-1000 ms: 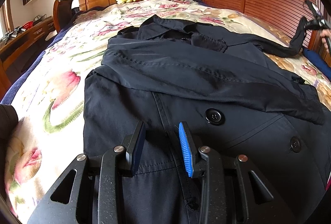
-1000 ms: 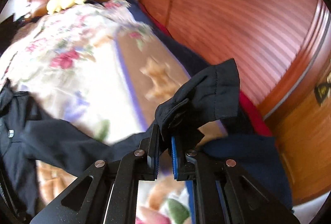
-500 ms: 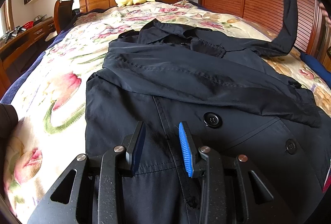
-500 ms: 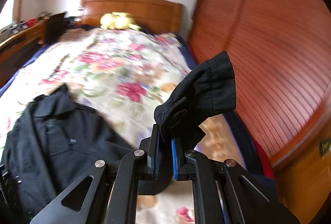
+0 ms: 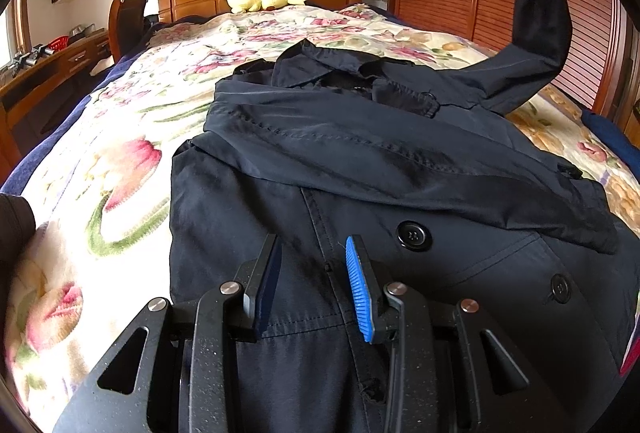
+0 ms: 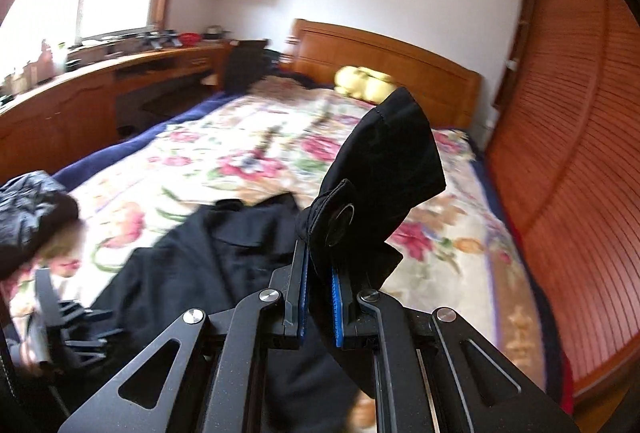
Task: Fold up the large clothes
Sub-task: 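Lift the sleeve with the right gripper, fold it across the coat front, release, then move the left gripper down to the coat side edge and close on it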
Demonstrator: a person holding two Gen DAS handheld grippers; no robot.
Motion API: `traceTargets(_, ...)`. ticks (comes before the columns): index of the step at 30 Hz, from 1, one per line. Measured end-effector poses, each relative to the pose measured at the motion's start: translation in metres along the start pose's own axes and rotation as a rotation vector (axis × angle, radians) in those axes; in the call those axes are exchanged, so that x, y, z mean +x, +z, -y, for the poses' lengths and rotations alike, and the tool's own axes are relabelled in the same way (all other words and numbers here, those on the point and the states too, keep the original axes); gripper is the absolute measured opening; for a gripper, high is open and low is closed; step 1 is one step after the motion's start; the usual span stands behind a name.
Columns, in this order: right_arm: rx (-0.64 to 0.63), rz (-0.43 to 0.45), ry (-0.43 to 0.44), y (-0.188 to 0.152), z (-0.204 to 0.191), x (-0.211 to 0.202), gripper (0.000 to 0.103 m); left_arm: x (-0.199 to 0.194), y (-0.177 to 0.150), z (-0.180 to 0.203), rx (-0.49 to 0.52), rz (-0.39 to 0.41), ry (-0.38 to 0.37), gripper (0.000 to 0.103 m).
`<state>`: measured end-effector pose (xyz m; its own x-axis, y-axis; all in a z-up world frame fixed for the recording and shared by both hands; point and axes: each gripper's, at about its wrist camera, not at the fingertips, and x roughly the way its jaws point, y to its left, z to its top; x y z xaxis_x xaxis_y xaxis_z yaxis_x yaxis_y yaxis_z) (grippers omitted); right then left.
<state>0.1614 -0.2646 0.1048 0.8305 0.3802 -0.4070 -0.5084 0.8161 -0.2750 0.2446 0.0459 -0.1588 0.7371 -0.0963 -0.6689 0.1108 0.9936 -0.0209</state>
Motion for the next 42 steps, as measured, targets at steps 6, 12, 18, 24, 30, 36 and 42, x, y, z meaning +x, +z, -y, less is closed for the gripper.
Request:
traceTargets(6,-0.024,-0.011,0.098,-0.007,-0.011,-0.007,0.010,-0.003,0.001,-0.002,-0.011,0.012,-0.004,0.035)
traceTargets(12,0.006,-0.075,0.144,0.000,-0.001,0.011,0.015,-0.008,0.002,-0.005,-0.027,0.037,-0.005,0.034)
traceTargets(18,0.030,-0.093,0.152,-0.005,-0.005,0.022,0.051,-0.013,0.003,-0.009,-0.042,0.051,-0.008,0.035)
traceTargets(24,0.068,-0.134,0.119,-0.033,0.004,0.039,0.052,-0.017,0.004,-0.015,-0.064,0.068,-0.016,0.035)
traceTargets(30,0.132,-0.235,0.092,-0.079,0.004,0.081,0.052,-0.014,0.004,-0.016,-0.062,0.063,-0.014,0.035)
traceTargets(36,0.190,-0.308,0.097,-0.120,0.005,0.117,0.052,-0.011,0.004,-0.014,-0.060,0.053,-0.010,0.035)
traceTargets(42,0.200,-0.375,0.109,-0.162,-0.006,0.156,0.052,-0.007,0.004,-0.014,-0.057,0.041,-0.008,0.035)
